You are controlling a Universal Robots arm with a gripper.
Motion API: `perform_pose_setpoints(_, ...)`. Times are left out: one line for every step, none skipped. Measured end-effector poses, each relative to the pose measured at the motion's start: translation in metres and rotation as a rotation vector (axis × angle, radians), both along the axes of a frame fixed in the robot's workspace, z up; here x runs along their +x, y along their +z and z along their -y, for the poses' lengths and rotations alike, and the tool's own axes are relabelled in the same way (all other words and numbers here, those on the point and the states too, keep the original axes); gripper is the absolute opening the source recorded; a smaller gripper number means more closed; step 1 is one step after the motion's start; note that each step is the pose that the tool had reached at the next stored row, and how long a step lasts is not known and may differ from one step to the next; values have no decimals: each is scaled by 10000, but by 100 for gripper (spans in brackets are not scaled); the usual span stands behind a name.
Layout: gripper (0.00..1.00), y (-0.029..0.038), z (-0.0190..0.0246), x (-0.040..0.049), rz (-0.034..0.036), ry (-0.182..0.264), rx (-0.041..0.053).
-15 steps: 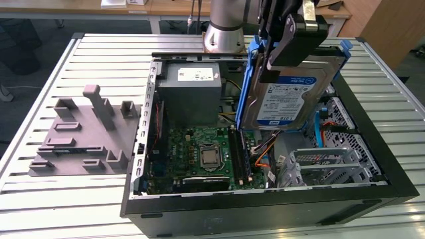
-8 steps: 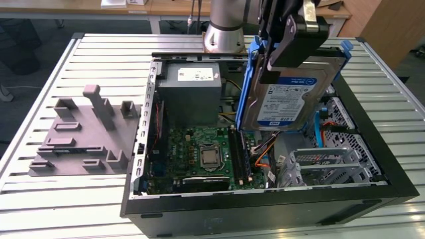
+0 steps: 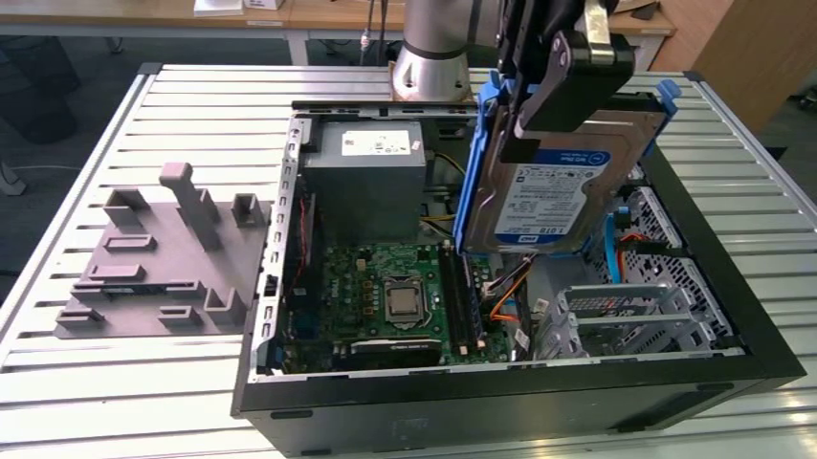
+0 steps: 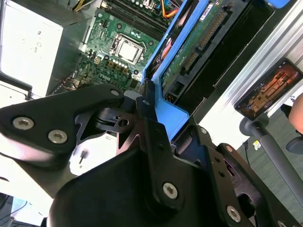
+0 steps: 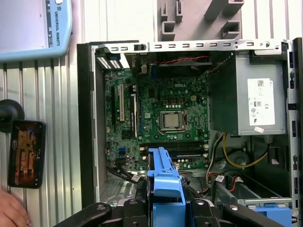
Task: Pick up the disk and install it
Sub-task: 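Insert the disk into the insertion slot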
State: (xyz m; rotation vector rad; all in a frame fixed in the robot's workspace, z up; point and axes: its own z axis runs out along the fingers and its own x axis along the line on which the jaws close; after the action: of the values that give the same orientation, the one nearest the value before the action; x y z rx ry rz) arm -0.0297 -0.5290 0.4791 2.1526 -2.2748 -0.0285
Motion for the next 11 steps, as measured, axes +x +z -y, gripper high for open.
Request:
perform_pose_setpoints(37,0,2,0,0,-1,0)
perform_pose_setpoints(37,0,4,0,0,-1,-1)
perform_pose_setpoints(37,0,7,0,0,0,-1)
perform_pose_setpoints(37,-1,9,0,0,-1,1)
perform_pose_setpoints(37,0,12,0,0,-1,-1)
perform_pose_setpoints(37,0,14,0,0,-1,-1)
perform_pose_setpoints(37,0,15,0,0,-1,0)
perform_pose_setpoints(37,0,15,-2,0,0,0)
perform_pose_setpoints(37,0,16,-2,0,0,0)
perform_pose_setpoints(37,0,21,-2,0,0,-1)
perform_pose_setpoints(37,0,28,-2,0,0,1)
